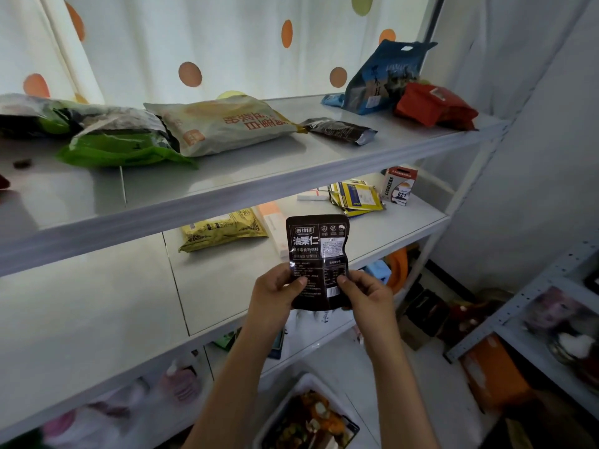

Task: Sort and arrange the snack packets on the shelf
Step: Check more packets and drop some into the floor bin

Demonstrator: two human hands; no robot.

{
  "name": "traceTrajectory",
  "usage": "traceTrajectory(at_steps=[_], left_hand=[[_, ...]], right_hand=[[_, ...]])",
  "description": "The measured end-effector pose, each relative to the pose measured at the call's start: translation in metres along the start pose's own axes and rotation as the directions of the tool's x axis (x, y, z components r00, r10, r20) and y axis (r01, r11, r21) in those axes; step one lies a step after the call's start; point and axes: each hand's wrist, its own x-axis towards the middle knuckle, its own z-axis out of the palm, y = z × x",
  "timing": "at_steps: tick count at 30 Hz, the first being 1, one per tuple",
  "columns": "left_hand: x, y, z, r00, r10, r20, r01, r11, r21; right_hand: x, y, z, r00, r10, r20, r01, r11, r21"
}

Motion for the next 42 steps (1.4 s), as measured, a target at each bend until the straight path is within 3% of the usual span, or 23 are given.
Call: traceTrajectory(at_steps=[7,12,16,22,25,28,31,34,37,40,42], left_hand=[[0.014,0.033,0.013,0.987,0.143,-0.077,-0.14,0.989,0.037],[0.048,0.098,0.021,0.929,0.322,-0.182,-0.316,0.947,0.062],[0.075,0.154,0.011,0.863,0.457,-0.216,-0.41,0.883,0.23],[0.098,0.21,-0.027,0.759,0.638,-0.129,-0.519,0.713,0.472],[0.11,0.217,-0.05,0.756,0.645,-0.108,-0.524,0.697,0.49],[0.131,0.209,-0.069,0.744,0.652,-0.146,-0.487,0.679,0.549],[0.148,0.187,-0.078,0.775,0.604,-0.184,-0.354,0.657,0.665],[0.159,0.169,-0.076,0.773,0.63,-0.074,-0.354,0.525,0.774],[0.163,0.166,-0.075,0.774,0.633,-0.008,-0.338,0.424,0.84],[0.162,0.164,-0.073,0.783,0.62,0.049,-0.287,0.291,0.913],[0.16,0.164,-0.072,0.789,0.607,0.096,-0.267,0.197,0.943]], right_hand=[[0.011,-0.032,-0.003,0.998,-0.057,-0.033,0.061,0.989,0.137],[0.045,-0.092,0.016,0.983,-0.172,-0.063,0.179,0.973,0.145],[0.077,-0.143,0.044,0.975,-0.223,-0.024,0.224,0.966,0.129],[0.119,-0.196,0.1,0.953,-0.267,0.142,0.25,0.96,0.128],[0.134,-0.215,0.127,0.942,-0.244,0.228,0.24,0.97,0.047],[0.146,-0.215,0.147,0.92,-0.243,0.308,0.309,0.933,-0.184],[0.16,-0.206,0.152,0.897,-0.271,0.349,0.413,0.794,-0.446],[0.18,-0.197,0.137,0.885,-0.376,0.276,0.442,0.491,-0.751],[0.201,-0.193,0.115,0.839,-0.49,0.235,0.377,0.214,-0.901],[0.224,-0.186,0.093,0.892,-0.375,0.253,0.287,0.037,-0.957],[0.232,-0.177,0.084,0.94,-0.261,0.22,0.237,0.032,-0.971]])
